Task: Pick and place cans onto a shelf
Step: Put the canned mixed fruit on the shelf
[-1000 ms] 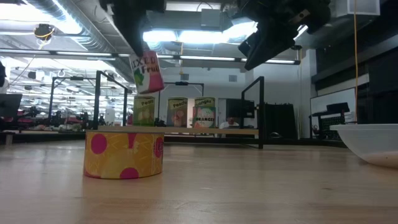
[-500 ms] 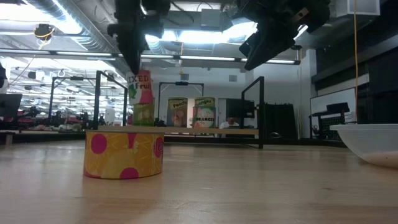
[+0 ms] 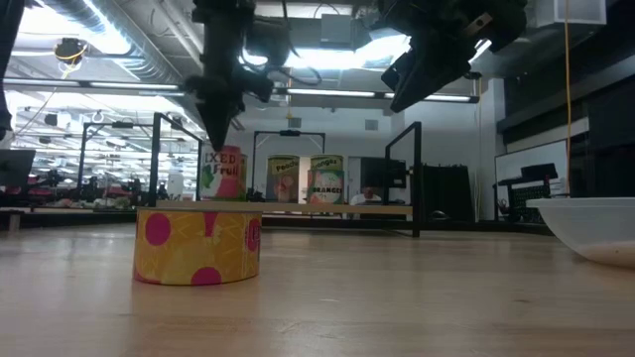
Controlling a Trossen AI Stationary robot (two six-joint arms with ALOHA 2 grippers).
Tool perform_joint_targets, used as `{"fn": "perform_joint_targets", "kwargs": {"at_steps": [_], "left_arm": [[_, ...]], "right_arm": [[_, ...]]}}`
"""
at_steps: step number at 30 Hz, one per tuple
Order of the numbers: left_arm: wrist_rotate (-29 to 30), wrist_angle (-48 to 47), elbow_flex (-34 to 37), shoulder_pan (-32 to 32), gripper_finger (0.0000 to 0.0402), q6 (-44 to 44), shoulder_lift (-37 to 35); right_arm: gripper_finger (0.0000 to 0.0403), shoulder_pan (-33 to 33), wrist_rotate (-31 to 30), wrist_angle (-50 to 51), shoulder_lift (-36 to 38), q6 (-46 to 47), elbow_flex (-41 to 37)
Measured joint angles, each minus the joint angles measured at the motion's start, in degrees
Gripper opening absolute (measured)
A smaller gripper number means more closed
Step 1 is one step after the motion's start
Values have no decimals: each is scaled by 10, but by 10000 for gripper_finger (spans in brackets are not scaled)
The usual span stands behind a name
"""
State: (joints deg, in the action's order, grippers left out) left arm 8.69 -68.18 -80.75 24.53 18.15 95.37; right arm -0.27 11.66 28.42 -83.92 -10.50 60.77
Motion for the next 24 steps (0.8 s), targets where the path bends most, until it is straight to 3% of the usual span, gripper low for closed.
{"fn": "perform_joint_targets", "kwargs": {"at_steps": [10, 24], "left_arm": [[-2, 7, 0, 1, 12, -1, 11], [-2, 7, 0, 1, 63, -1, 11]], "right_arm": [[49, 0, 0, 0, 0, 0, 0], [49, 0, 0, 0, 0, -2, 0]]}}
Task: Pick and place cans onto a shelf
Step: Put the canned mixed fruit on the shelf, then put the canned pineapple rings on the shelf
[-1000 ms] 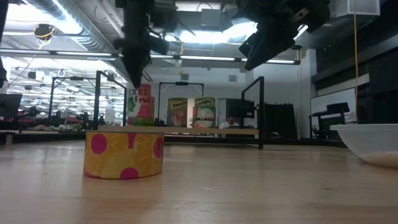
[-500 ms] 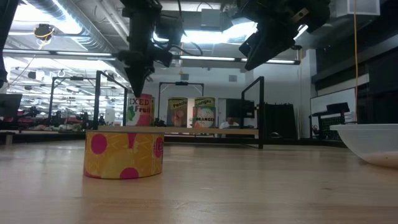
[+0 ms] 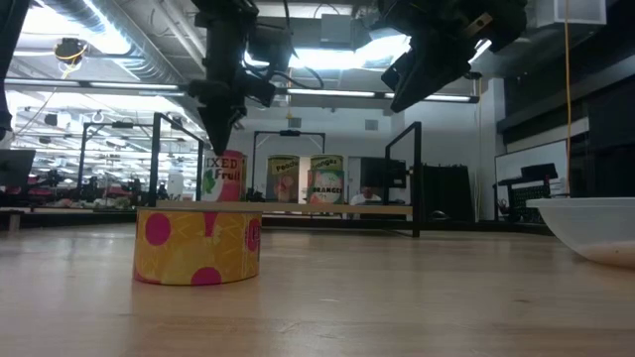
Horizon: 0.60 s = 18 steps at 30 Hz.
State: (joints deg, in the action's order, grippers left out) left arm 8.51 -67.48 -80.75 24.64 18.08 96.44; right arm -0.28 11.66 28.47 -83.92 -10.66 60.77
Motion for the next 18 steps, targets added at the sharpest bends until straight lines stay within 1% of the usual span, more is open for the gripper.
{"fn": "perform_joint_targets", "kwargs": {"at_steps": [5, 9, 15, 18], "left_arm": [[0, 0, 0, -6, 81, 3, 0], [3, -1, 0, -13, 83, 3, -1], [46, -4, 0, -21, 83, -7, -2], [56, -8, 0, -24, 83, -10, -2]], "right_arm": [[49, 0, 0, 0, 0, 0, 0], [49, 0, 0, 0, 0, -1, 0], [49, 0, 0, 0, 0, -1, 0], [49, 0, 0, 0, 0, -1, 0]]}}
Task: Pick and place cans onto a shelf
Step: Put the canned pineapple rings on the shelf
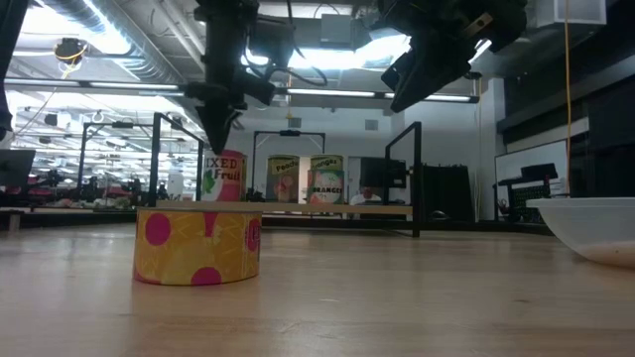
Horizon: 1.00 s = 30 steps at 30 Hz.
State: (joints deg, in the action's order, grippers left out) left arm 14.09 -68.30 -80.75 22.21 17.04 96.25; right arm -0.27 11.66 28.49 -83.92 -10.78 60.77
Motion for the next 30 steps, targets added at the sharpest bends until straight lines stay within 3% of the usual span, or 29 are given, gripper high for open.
{"fn": "perform_joint_targets", "kwargs": {"at_steps": [10, 16, 19, 25, 30], "left_arm": [[3, -7, -15, -25, 83, -14, -14], [-2, -41, -94, -55, 84, -76, -16], [-42, -39, -127, -85, 84, -108, -16], [-145, -6, -154, -163, 84, -245, -16], [-161, 62, -145, -247, 84, -403, -16]], "right_arm": [[49, 0, 0, 0, 0, -2, 0], [49, 0, 0, 0, 0, -2, 0], [49, 0, 0, 0, 0, -2, 0], [49, 0, 0, 1, 0, -2, 0], [49, 0, 0, 1, 0, 1, 0]]}}
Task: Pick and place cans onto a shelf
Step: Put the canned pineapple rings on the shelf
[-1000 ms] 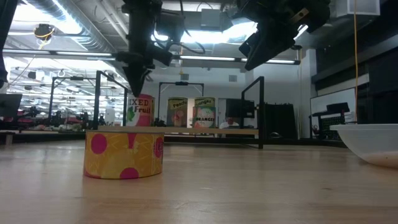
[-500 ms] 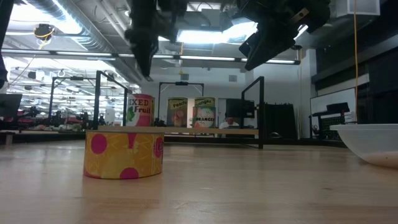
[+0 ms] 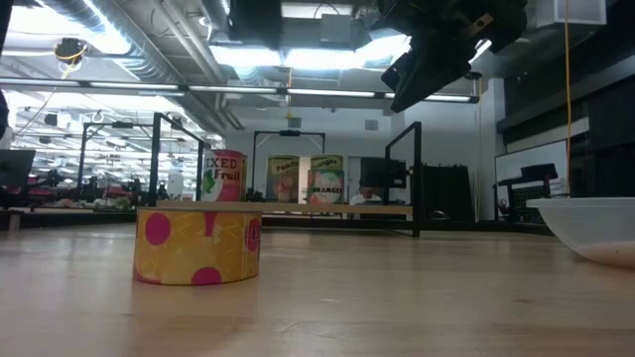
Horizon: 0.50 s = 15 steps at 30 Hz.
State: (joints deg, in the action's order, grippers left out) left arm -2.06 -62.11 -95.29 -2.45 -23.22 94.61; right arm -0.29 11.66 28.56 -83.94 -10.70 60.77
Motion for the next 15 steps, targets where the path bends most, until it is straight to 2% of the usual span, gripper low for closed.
{"fn": "perform_joint_targets", "kwargs": {"at_steps": [7, 15], "left_arm": [[58, 56, 4, -104, 84, -253, 0], [146, 68, 4, -198, 84, -483, 28]], "right_arm": [[49, 0, 0, 0, 0, 0, 0], [49, 0, 0, 0, 0, -1, 0]]}}
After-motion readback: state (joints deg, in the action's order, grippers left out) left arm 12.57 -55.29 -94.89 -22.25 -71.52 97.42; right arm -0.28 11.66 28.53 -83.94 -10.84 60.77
